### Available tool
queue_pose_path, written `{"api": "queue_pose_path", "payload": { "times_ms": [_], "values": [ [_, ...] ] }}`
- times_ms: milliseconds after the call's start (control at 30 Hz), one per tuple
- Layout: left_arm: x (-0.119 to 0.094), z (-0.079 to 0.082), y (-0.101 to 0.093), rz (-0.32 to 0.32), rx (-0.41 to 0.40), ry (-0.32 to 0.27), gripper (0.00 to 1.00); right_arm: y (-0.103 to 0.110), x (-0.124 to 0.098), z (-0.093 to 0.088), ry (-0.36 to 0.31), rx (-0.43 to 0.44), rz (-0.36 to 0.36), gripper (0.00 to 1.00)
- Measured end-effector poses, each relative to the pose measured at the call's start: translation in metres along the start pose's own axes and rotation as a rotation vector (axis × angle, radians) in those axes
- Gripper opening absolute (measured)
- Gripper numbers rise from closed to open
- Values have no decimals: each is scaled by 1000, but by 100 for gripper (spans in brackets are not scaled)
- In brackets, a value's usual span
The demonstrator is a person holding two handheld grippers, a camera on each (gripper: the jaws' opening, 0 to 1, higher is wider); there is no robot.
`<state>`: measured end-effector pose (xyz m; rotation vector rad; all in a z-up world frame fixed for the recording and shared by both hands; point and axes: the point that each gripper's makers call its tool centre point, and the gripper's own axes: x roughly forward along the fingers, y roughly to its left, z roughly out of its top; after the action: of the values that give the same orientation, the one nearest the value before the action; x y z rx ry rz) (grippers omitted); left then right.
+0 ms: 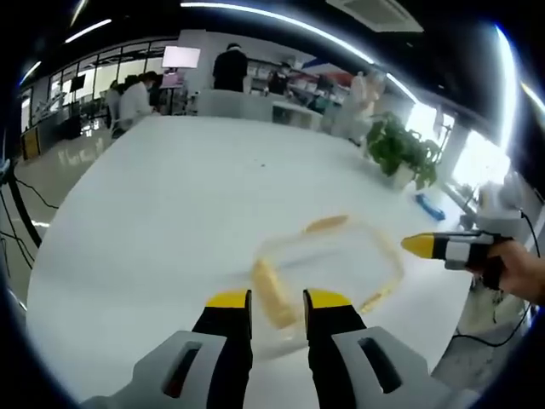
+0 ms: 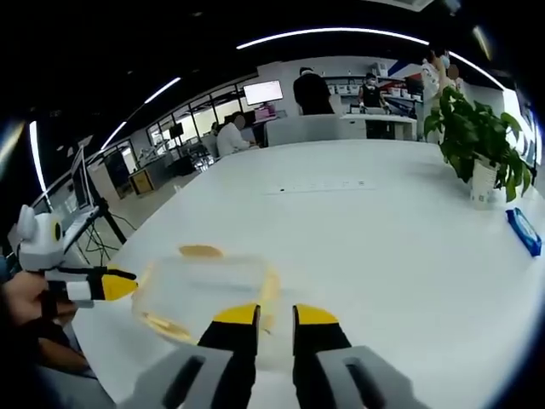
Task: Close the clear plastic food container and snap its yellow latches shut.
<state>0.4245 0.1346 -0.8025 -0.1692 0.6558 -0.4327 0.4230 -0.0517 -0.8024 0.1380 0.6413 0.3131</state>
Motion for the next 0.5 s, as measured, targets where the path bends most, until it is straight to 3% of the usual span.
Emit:
{"api": "queue_pose_path", "payload": {
  "times_ms": [167,433,500],
  "values": [
    [4,-2,-4,-12,-17,9,22,8,7,2,-4,32,36,17],
    [11,-7,-6,-34,-56,22,24,15,22,-7,44,29,68,20],
    [13,-8,-6,-43,-82,27,26,16,23,-5,34,80,87,23]
  ]
}}
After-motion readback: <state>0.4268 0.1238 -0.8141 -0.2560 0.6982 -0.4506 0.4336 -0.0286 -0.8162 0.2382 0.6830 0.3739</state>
